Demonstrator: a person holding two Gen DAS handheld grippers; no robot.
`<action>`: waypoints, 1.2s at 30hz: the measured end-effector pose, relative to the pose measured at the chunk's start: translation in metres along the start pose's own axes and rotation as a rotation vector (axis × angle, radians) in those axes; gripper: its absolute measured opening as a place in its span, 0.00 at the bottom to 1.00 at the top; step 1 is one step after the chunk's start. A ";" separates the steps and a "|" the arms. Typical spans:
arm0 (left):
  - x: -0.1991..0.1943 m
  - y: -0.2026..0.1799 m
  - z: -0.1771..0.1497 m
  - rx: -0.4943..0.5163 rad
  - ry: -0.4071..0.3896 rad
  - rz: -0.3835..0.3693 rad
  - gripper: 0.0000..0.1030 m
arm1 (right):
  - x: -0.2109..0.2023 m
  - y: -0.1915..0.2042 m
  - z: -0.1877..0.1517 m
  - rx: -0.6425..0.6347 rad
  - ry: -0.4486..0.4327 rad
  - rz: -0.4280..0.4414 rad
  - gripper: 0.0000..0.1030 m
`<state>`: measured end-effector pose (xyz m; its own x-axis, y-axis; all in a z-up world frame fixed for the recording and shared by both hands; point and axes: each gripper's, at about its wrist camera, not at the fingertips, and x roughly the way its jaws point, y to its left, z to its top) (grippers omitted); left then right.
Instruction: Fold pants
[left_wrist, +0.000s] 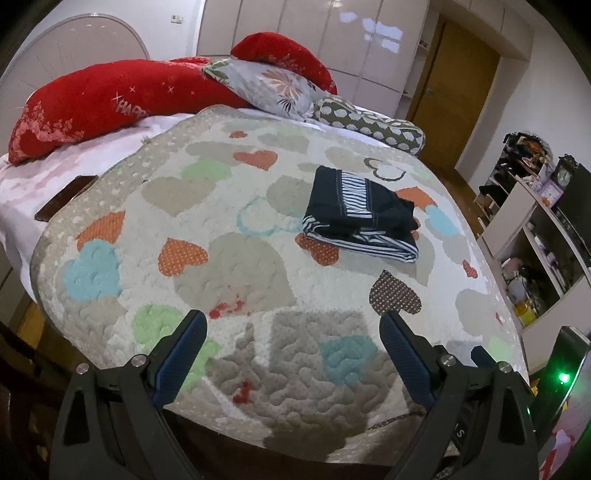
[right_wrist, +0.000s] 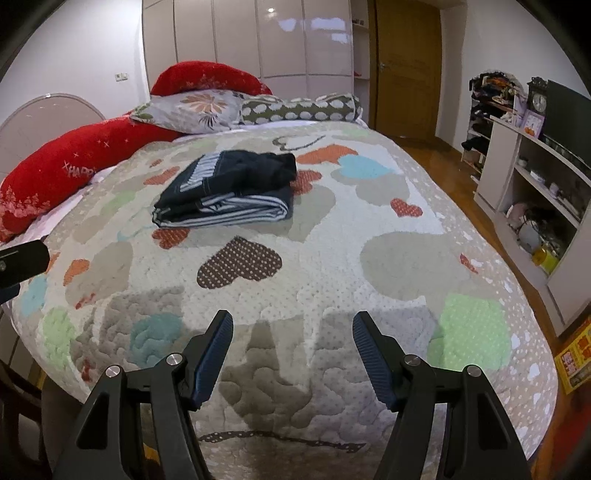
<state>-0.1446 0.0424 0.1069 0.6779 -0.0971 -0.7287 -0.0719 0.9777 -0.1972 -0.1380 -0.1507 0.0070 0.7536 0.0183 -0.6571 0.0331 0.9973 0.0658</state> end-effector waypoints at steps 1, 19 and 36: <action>0.001 0.002 0.000 -0.006 0.004 0.002 0.91 | 0.000 0.001 -0.001 -0.002 0.002 -0.001 0.70; 0.006 0.000 -0.001 0.012 0.025 0.031 0.91 | 0.005 -0.001 -0.003 0.006 0.026 0.003 0.70; 0.012 0.002 -0.001 0.016 0.040 0.050 0.91 | 0.014 -0.004 -0.004 0.022 0.060 0.006 0.70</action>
<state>-0.1378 0.0432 0.0971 0.6436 -0.0548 -0.7634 -0.0936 0.9843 -0.1496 -0.1307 -0.1538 -0.0055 0.7133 0.0293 -0.7002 0.0433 0.9954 0.0858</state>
